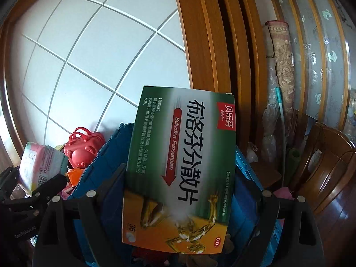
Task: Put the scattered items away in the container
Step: 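Carry the Kotex package and ibuprofen box over the blue crate and release both inside, then withdraw both tools from the crate back toward the pile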
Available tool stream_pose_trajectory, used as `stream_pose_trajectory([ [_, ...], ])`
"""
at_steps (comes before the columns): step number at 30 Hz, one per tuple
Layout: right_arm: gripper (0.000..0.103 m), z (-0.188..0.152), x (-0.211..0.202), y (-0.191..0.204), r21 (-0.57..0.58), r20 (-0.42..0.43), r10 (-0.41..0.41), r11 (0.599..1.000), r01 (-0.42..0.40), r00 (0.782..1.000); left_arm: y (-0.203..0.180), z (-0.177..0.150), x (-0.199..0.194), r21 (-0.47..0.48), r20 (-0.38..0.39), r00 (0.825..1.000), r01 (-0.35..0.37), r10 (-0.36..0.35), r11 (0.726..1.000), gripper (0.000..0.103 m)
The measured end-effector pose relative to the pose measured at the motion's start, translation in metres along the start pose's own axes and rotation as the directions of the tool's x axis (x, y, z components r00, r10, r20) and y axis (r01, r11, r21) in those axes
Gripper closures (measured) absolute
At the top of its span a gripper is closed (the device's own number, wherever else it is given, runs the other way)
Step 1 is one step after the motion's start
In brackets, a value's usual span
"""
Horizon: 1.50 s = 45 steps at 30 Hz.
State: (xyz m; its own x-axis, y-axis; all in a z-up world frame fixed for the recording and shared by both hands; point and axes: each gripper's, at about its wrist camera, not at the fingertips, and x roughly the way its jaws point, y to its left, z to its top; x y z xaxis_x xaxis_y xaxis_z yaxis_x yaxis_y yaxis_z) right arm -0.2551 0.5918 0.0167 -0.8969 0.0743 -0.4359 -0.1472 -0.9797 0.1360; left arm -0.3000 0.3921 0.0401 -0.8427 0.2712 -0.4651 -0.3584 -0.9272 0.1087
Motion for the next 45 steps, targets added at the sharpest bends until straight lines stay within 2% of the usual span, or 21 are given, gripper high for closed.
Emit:
stream_pose_trajectory([
  [3,0.014,0.000,0.012,-0.002,0.010,-0.014,0.002,1.000,-0.002,1.000,0.002,0.003,0.010,-0.012,-0.019,1.000,-0.004,0.004,1.000,0.022],
  [7,0.013,0.002,0.027,-0.005,0.032,-0.042,0.005,0.999,-0.004,0.999,0.005,0.006,0.021,-0.039,-0.045,0.999,0.010,-0.012,0.999,0.013],
  [9,0.013,0.003,0.030,-0.008,0.049,-0.040,-0.008,0.999,0.010,0.999,0.005,0.007,0.023,-0.038,-0.046,0.999,0.015,-0.017,0.999,0.013],
  [12,0.011,0.008,0.028,-0.013,0.061,-0.020,-0.021,0.998,0.022,1.000,0.004,0.009,0.024,-0.039,-0.043,0.999,0.015,-0.016,0.999,0.001],
  [18,0.008,0.014,0.018,-0.017,0.087,0.005,-0.004,0.996,0.004,1.000,0.001,0.013,0.023,-0.039,-0.040,0.999,0.013,-0.015,0.999,0.001],
  [25,0.008,0.004,-0.002,-0.011,0.103,0.029,0.036,0.994,-0.039,0.999,0.001,0.008,0.017,-0.031,-0.036,0.999,-0.003,0.001,1.000,0.001],
  [36,0.008,-0.022,-0.033,0.003,0.129,0.054,0.093,0.987,-0.099,0.994,0.011,-0.014,-0.008,-0.039,-0.017,0.998,-0.054,0.053,0.998,0.001],
  [45,0.008,-0.031,-0.049,0.031,0.072,0.071,0.131,0.988,-0.136,0.989,0.035,-0.036,-0.037,-0.095,0.000,0.996,-0.088,0.089,0.992,0.001],
])
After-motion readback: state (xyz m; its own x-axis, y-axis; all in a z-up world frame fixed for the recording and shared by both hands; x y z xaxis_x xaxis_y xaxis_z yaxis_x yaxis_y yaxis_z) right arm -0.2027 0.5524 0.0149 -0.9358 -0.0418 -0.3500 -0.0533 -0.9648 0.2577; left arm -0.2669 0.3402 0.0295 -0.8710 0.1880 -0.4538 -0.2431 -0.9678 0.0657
